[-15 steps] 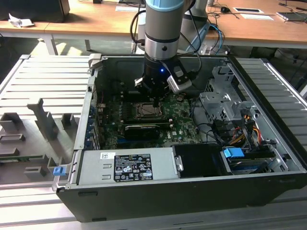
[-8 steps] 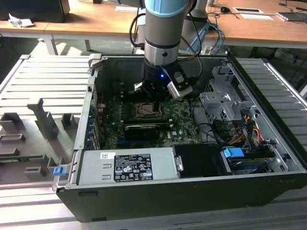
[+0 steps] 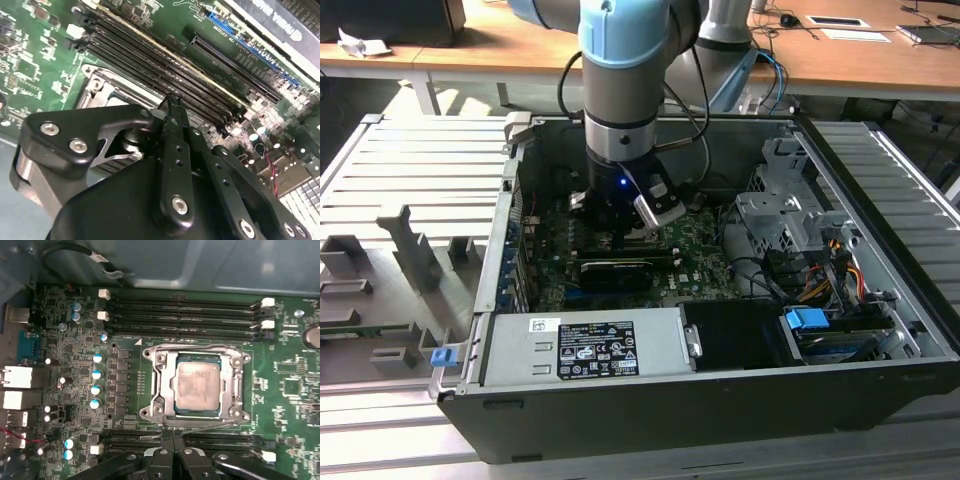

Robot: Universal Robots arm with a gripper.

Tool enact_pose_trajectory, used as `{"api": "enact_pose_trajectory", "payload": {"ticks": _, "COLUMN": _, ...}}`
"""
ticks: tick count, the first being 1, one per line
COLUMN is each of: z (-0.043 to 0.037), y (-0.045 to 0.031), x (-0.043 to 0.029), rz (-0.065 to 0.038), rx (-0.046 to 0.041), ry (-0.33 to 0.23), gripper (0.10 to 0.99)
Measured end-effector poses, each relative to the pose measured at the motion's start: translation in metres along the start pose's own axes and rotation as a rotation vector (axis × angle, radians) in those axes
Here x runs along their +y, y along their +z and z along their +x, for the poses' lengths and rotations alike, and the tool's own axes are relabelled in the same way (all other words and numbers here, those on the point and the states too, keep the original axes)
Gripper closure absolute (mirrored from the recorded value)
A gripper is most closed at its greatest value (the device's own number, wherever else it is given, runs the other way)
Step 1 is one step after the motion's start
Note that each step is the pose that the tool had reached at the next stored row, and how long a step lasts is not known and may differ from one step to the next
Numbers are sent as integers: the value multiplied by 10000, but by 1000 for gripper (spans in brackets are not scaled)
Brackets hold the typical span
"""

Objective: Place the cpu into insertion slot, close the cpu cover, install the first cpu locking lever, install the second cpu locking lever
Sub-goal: 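Install the second cpu locking lever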

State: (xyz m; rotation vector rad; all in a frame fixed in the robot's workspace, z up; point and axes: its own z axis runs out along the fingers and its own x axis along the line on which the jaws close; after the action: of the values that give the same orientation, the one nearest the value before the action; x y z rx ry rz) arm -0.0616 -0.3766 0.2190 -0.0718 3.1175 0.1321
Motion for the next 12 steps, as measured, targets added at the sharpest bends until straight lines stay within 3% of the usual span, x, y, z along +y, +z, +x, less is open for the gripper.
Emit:
{"api": "enact_pose_trajectory", "payload": {"ticks": 3, "z": 25, "y": 2, "x": -20, "rz": -395, "rx": -20, "ry": 3, "gripper": 980}}
{"api": "enact_pose_trajectory", "payload": {"ticks": 4, "z": 28, "y": 3, "x": -26, "rz": -463, "rx": -20, "ry": -34, "gripper": 980}}
{"api": "enact_pose_trajectory", "payload": {"ticks": 9, "z": 45, "y": 8, "x": -75, "rz": -605, "rx": -7, "ry": -213, "gripper": 980}}
{"api": "enact_pose_trajectory", "payload": {"ticks": 12, "z": 117, "y": 14, "x": -123, "rz": -863, "rx": -22, "ry": -210, "gripper": 980}}
